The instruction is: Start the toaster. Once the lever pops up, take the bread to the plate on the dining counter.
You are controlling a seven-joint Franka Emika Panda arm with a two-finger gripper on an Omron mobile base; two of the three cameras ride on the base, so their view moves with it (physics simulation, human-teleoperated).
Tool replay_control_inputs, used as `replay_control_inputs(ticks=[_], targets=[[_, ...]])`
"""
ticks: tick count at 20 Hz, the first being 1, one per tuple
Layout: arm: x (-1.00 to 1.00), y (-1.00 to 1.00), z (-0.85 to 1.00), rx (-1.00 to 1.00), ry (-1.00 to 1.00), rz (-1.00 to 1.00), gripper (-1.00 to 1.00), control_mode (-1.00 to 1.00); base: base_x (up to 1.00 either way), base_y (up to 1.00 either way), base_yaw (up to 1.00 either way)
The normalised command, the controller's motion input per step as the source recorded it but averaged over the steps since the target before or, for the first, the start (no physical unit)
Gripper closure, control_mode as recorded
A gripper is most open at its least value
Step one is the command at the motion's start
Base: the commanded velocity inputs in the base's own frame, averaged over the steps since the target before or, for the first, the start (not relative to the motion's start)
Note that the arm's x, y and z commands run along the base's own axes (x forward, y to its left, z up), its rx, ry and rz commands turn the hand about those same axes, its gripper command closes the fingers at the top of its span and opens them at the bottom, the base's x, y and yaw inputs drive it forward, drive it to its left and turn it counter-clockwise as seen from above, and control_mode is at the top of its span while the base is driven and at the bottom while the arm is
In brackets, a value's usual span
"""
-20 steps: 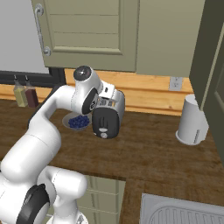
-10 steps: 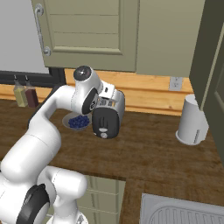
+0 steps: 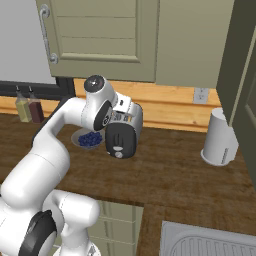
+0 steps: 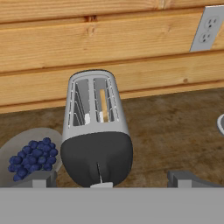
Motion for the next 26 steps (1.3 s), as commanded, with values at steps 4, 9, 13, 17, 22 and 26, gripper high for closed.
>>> replay_control_inputs(ticks=[4,9,13,17,22,26], targets=[[0.0,0.0,0.0,0.0,0.0,0.0,-1.0,-1.0,0.0,0.0,0.0],[0.0,0.0,0.0,0.0,0.0,0.0,-1.0,-1.0,0.0,0.0,0.0],[0.0,0.0,0.0,0.0,0.0,0.0,-1.0,-1.0,0.0,0.0,0.0],[0.0,0.0,0.0,0.0,0.0,0.0,-1.0,-1.0,0.0,0.0,0.0],[0.0,0.0,0.0,0.0,0.0,0.0,-1.0,-1.0,0.0,0.0,0.0],[0.0,0.0,0.0,0.0,0.0,0.0,-1.0,-1.0,0.0,0.0,0.0]])
